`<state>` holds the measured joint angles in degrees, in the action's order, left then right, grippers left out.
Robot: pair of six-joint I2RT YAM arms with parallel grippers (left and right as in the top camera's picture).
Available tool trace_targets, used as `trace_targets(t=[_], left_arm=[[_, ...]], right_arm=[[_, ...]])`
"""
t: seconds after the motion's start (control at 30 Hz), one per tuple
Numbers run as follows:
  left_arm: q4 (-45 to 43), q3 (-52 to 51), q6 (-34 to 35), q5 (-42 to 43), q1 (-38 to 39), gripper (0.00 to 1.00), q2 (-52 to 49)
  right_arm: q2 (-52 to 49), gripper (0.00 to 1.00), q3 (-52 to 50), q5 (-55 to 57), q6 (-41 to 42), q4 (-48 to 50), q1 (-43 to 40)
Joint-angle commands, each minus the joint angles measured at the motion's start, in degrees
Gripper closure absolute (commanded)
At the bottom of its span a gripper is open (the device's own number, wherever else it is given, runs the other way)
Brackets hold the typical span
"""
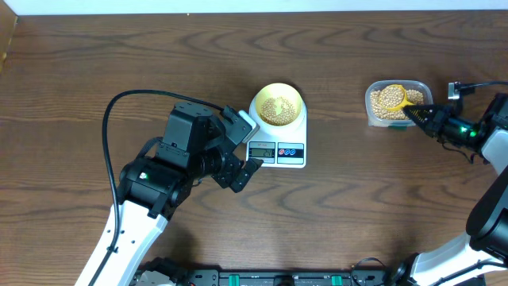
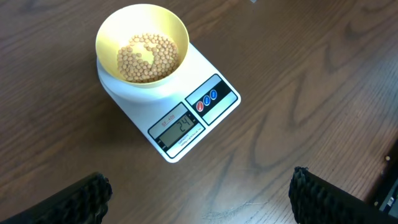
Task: Scoop item into bowl and weigh 50g on scale
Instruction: 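Drag the scoop through the soybeans and lift it filled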
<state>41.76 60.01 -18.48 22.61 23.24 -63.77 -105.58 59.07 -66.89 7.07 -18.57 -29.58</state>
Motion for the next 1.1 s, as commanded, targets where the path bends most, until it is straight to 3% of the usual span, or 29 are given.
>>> trace_targets(t=[0.0, 1.07], left_arm=[[-0.04, 0.04, -0.98, 0.72, -0.35, 0.06, -0.28], [-0.04, 0.04, -0.98, 0.72, -0.35, 0.06, -0.28]], right_arm=[[-0.5, 0.99, -0.37, -3.93, 0.15, 0.2, -0.55], [-0.5, 0.99, -0.37, -13.66, 2.23, -0.26, 2.6]])
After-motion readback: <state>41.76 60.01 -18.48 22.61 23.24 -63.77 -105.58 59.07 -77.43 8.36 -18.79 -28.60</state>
